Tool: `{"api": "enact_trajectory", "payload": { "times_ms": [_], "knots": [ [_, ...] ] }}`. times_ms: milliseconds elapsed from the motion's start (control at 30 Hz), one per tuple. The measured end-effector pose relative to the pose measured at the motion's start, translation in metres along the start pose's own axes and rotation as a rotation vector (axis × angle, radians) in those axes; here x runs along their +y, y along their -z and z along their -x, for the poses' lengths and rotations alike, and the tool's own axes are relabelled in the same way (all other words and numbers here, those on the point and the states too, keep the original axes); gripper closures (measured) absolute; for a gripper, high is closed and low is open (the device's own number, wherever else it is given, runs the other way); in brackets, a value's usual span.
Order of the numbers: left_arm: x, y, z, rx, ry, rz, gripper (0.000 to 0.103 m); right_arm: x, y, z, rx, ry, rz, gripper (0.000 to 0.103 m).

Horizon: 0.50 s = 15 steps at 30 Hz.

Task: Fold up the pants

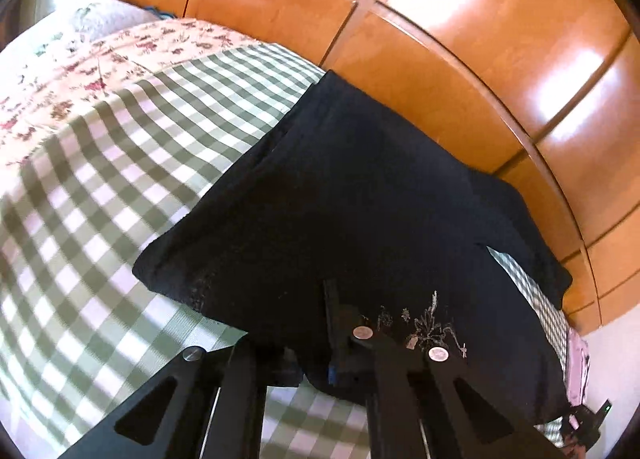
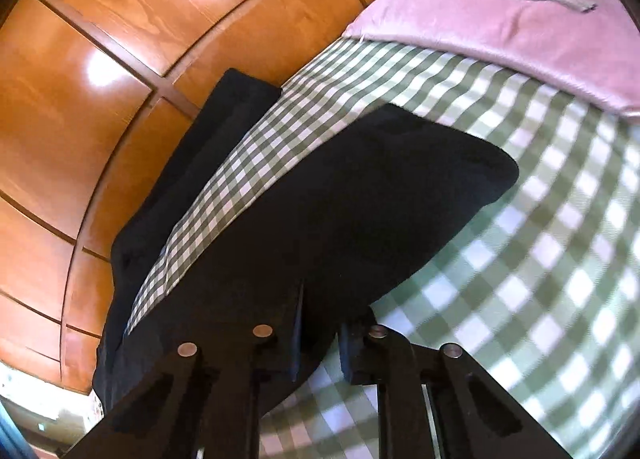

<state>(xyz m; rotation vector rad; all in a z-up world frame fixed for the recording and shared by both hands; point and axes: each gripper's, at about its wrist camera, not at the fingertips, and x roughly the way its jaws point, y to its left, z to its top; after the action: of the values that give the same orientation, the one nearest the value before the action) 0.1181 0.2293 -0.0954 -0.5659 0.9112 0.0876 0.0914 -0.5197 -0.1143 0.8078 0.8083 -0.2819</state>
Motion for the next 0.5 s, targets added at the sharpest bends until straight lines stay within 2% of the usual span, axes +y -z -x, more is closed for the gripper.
{"api": "enact_trajectory", "payload": {
  "times_ms": [233,367,500],
  "knots": [
    [0.013,0.029,0.029,0.031,-0.015,-0.024,0.097,-0.028,0.025,0.043,0.002,0.016,-0.015,0.089],
    [0.021,0.050,0.035,0.061,-0.065,-0.061,0.096,-0.053,0.044,0.057,0.015,0.039,-0.045,0.089],
    [0.023,0.058,0.034,0.069,-0.103,-0.094,0.093,-0.078,0.055,0.073,-0.001,0.051,-0.103,0.089]
  ]
}}
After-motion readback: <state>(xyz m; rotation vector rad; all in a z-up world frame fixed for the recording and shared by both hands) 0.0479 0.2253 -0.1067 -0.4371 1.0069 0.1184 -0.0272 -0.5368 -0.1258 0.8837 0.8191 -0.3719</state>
